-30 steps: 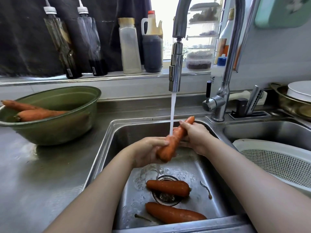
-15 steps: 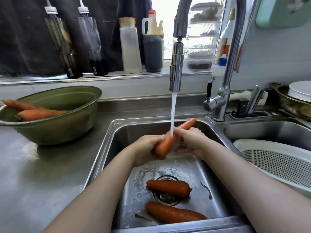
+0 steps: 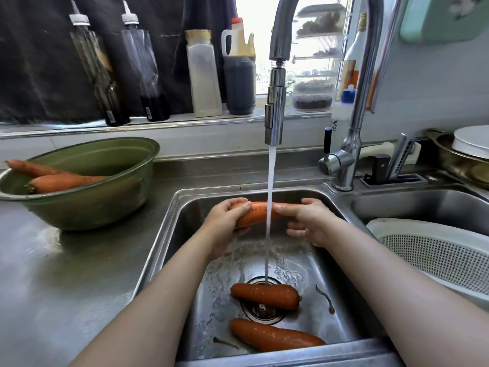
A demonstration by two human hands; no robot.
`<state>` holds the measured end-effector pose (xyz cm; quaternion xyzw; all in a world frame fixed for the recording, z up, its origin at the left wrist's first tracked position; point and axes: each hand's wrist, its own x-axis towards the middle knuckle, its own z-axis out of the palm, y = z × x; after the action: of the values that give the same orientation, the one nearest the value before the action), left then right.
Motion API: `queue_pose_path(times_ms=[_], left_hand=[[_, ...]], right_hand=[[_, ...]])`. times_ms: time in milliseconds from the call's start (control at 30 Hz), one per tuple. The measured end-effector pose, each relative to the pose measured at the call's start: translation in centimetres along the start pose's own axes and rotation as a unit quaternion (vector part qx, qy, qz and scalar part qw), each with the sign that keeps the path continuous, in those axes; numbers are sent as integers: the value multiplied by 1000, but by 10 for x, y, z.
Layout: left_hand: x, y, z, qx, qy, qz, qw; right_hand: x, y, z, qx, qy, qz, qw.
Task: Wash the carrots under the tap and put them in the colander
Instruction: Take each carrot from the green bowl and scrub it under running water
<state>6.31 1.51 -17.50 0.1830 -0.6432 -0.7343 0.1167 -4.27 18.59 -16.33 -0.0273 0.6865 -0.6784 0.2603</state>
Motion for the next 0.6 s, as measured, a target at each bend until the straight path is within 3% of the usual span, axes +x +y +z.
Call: queue_pose_path(times_ms=[133, 233, 500, 600], left_hand=[[-1, 2, -5, -16, 25, 12, 999], [-3, 6, -7, -51, 44, 31, 997], [-8, 14, 1, -74, 0, 57, 996], [-8, 15, 1, -111, -34, 37, 993]], right_hand=[[-10, 2, -10, -243, -28, -103, 964], [-11, 1, -11, -328, -63, -159, 929], [-13, 4, -1, -336, -266, -124, 895], [-13, 7, 1, -273, -303, -94, 908]])
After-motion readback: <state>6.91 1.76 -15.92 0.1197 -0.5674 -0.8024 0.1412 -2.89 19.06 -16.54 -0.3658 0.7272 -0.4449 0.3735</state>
